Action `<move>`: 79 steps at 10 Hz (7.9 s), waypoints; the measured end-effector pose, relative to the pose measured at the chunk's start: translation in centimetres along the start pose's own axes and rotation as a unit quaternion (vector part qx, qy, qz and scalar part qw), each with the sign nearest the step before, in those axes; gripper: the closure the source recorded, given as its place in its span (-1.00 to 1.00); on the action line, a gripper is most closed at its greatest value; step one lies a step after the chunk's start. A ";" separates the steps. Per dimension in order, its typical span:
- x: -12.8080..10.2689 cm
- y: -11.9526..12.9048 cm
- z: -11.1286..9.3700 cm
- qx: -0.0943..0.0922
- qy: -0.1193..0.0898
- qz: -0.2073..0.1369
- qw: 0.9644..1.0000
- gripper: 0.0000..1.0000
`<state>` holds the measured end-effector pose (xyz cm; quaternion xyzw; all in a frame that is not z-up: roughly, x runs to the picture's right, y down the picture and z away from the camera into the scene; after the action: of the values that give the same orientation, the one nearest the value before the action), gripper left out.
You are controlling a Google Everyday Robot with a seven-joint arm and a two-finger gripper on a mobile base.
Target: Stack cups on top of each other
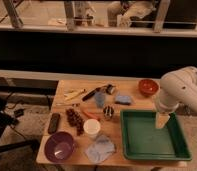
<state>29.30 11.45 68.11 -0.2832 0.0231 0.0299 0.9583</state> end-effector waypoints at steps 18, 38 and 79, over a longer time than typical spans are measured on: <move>-11.2 -1.0 0.6 0.024 -0.055 -0.087 0.994 -0.60; -19.6 -2.1 5.2 0.038 -0.089 -0.168 0.981 -0.60; -22.3 -2.5 15.4 0.007 -0.136 -0.162 0.977 0.85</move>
<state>7.62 16.72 83.75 -0.2701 -0.1535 -0.0875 0.9465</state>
